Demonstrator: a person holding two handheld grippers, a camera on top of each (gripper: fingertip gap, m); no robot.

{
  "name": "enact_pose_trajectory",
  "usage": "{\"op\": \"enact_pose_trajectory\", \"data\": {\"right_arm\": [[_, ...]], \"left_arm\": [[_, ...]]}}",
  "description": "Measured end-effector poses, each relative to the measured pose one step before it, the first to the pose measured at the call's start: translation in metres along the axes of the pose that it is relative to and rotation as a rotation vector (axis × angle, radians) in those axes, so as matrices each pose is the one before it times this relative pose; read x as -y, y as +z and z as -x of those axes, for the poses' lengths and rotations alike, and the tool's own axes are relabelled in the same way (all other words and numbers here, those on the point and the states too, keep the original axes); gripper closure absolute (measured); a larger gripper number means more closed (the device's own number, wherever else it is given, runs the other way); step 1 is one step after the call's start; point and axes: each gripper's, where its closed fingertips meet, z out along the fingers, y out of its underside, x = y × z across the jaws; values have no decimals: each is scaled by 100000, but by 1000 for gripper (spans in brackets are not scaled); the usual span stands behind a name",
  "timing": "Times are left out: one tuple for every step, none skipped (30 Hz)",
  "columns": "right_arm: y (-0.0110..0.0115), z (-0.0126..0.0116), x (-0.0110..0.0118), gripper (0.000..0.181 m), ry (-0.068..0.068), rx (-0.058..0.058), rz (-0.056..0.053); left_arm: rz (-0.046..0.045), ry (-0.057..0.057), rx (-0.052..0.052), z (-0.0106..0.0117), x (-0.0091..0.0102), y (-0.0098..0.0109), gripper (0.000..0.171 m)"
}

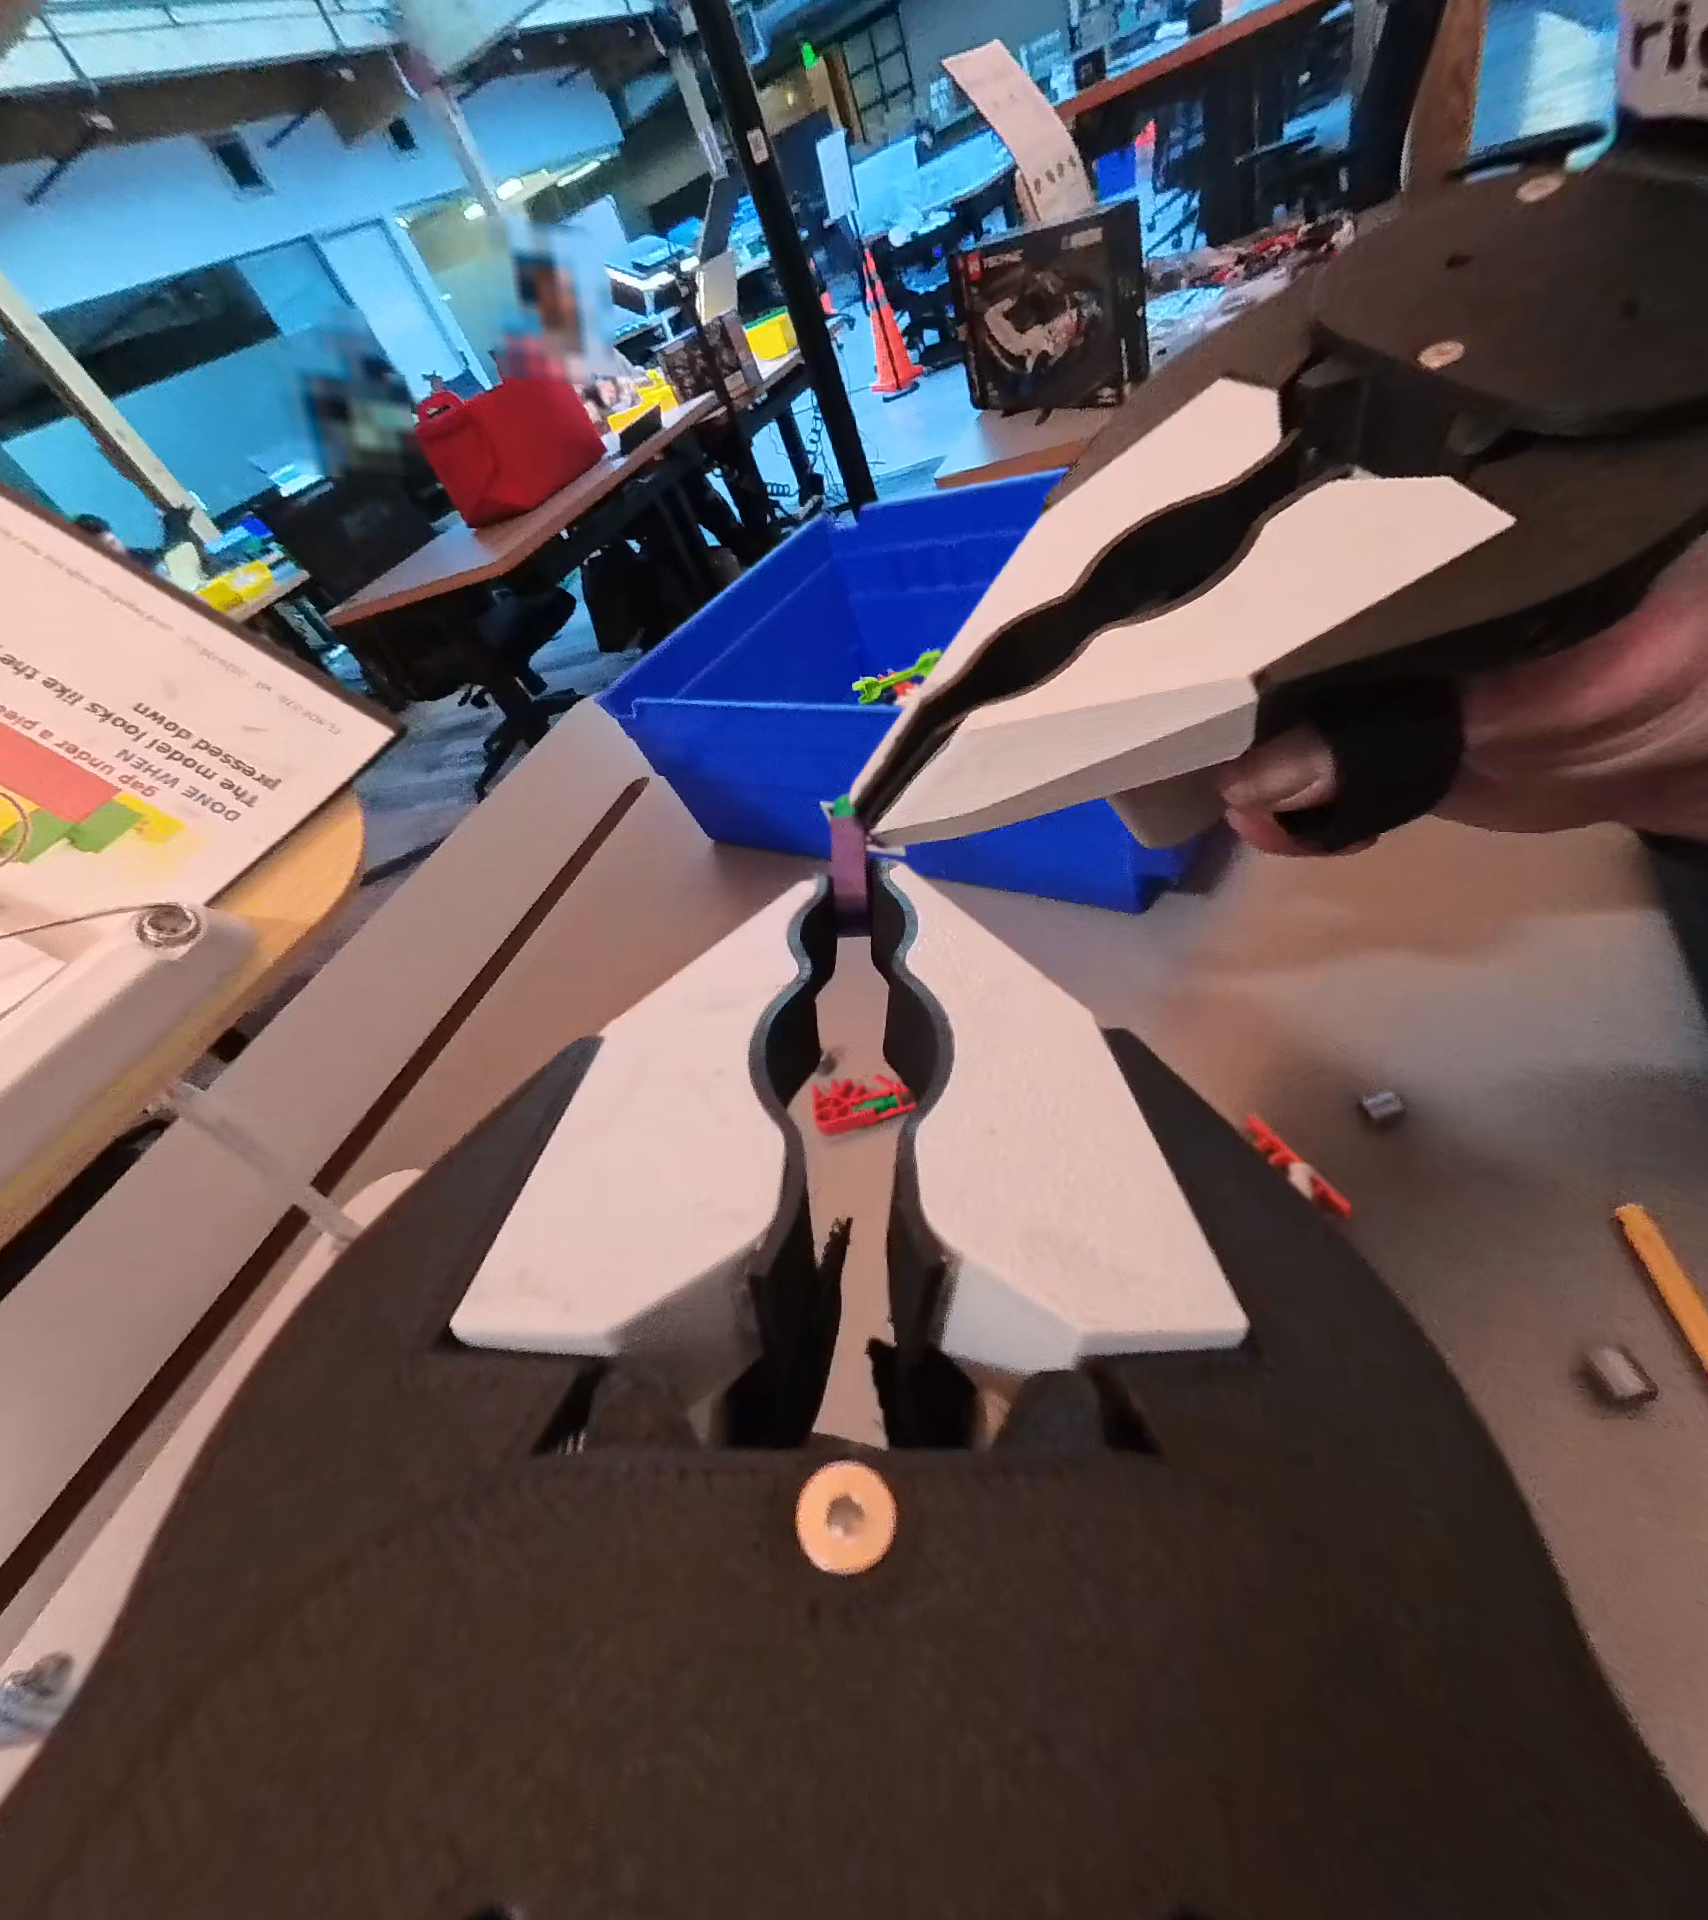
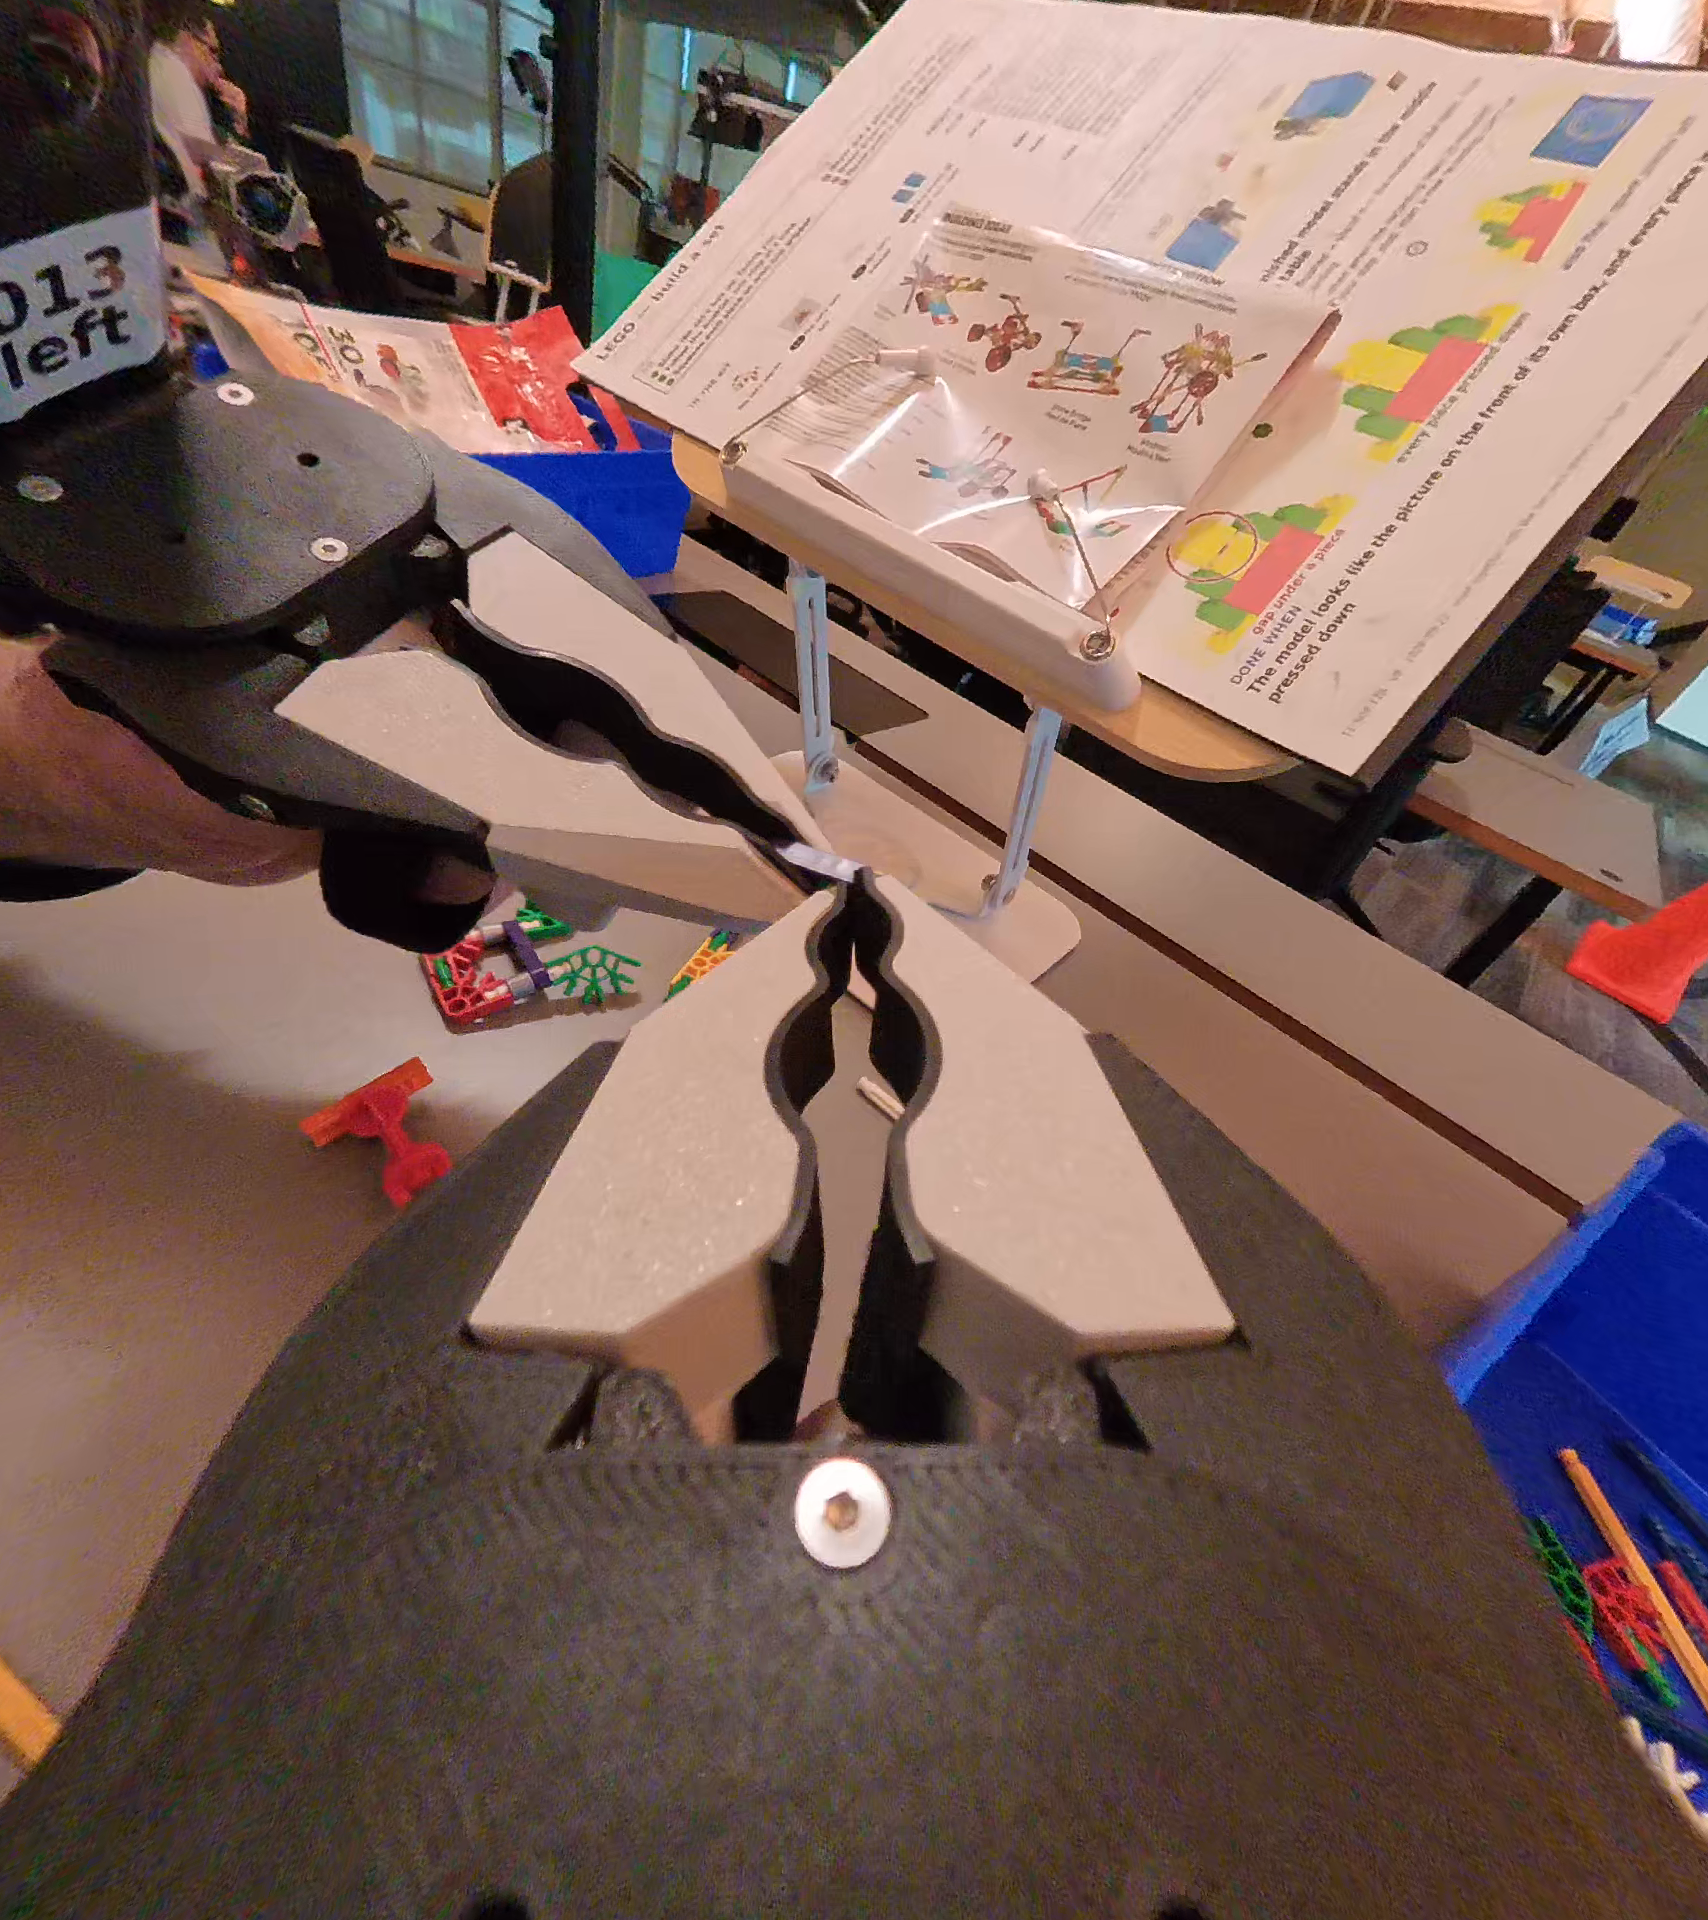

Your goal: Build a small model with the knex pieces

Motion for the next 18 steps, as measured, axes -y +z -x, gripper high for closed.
{"op": "enact_pose_trajectory", "data": {"right_arm": [[-115, 60, 188, 181, 548, 620, -1013], [-23, 92, -1, 181, -314, 162, 4], [-27, 88, -3, 181, -508, 19, -8], [-141, 128, 224, 181, 624, 1357, -1439], [-225, 223, 302, 181, 2358, 3404, -2633], [-268, 120, 247, 181, 3408, 3377, -2728], [-250, 31, 175, 181, 2725, 2349, -1726], [-66, 230, -100, 180, 2024, 3052, 385], [166, 298, -486, 172, 2802, 3600, 2223], [188, 272, -435, 163, 2544, 3226, 1650], [50, 384, -132, 162, 449, 2865, 561], [-68, 363, 57, 159, -793, 2143, 26], [-102, 181, 160, 163, 440, 1457, -1000], [-79, 98, 129, 164, 1752, 1621, -960], [-79, 123, 136, 167, 905, 1444, -947], [-68, 197, 194, 168, 279, 1402, -1250], [-68, 237, 162, 168, 1115, 1963, -1229], [-79, 217, 104, 170, 1344, 2159, -934]], "left_arm": [[-1945, -1756, -1426, -113, 276, -88, 168], [-375, -1569, -1925, -83, 28, -98, 168], [1162, 583, -789, -18, -109, -55, 168], [-579, 1033, -1087, -78, 134, -120, 168], [-2371, -609, -2636, -150, 330, -184, 168], [-1764, -925, -4155, -263, 144, -206, 168], [-1331, -885, -4523, -294, -4, -212, 168], [-1991, -1298, -2919, -127, 50, -233, 168], [-668, -1426, -3340, -267, -72, -128, 168], [-199, -647, -3578, -429, -50, -54, 168], [-380, 1424, 771, 119, -17, -31, 168], [-1143, 252, -1040, -163, 183, -25, 168], [-44, -1110, -2789, -387, 125, 7, 168], [-411, 422, -1001, -91, 199, -95, 168], [-468, 657, -673, -54, 150, -100, 168], [-1157, -412, -1388, -183, 191, -80, 168], [-1071, -673, -1820, -223, 181, -92, 168], [-406, -319, -2034, -225, 111, -122, 168]]}}
